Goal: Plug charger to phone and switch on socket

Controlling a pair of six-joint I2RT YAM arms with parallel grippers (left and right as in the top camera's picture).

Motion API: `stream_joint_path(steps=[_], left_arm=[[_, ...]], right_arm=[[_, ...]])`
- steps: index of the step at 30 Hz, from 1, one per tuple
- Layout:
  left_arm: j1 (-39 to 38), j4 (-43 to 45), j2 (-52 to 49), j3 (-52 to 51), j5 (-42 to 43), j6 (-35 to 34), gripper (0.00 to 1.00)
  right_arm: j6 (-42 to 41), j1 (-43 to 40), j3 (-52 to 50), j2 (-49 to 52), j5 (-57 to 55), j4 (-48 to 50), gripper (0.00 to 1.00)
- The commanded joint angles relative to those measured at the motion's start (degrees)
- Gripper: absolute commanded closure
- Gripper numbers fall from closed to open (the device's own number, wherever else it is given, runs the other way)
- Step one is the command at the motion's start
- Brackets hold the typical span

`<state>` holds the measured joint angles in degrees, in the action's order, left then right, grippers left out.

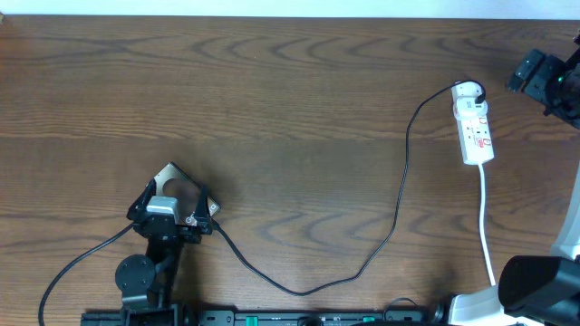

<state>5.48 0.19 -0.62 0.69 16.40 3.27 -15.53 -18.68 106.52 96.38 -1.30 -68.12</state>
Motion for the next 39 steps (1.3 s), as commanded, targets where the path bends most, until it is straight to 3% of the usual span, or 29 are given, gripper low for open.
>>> stream_joint_path(steps=[1, 25, 32, 39], left_arm=[[0.24, -2.73, 0.39, -0.46, 2.43, 0.76, 0.08], [0.24, -2.73, 0.39, -0.46, 2.43, 0.79, 0.08], [0.24, -2.73, 0.39, -0.46, 2.43, 0.76, 0.08], [0.24, -2.73, 0.39, -0.46, 2.43, 0.79, 0.08]], right_arm=[[-0.74, 0.17, 0.20, -0.11, -0.50, -0.07, 0.01], [-0.74, 0.33, 0.17, -0.57, -0.50, -0.07, 0.01], [0.57, 2.05, 0.17, -3.82, -7.76, 1.79, 0.01], [0.57, 5.03, 0.17, -9.94, -8.11, 1.42, 0.01]])
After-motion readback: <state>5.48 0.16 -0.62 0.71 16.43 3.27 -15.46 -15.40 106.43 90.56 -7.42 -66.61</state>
